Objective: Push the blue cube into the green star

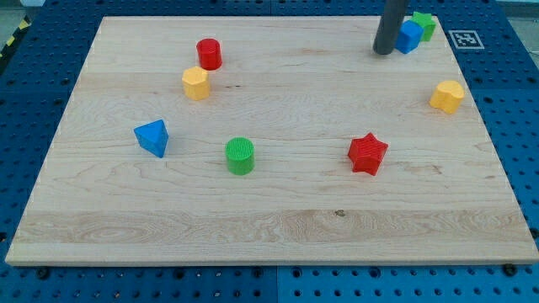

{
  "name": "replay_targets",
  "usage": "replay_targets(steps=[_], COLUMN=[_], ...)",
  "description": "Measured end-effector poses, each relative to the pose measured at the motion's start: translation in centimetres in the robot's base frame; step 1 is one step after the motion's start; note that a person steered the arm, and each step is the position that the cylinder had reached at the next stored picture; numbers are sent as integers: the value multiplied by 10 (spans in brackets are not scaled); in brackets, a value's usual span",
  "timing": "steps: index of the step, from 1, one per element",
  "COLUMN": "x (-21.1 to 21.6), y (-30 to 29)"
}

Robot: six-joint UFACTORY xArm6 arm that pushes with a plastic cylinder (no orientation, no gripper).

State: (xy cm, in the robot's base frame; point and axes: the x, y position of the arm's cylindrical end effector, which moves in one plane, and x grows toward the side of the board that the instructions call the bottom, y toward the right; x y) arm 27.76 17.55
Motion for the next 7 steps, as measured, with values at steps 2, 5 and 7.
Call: replay_targets(steps=[2, 5, 7], x=[-11, 12, 29], y=[23, 14, -48])
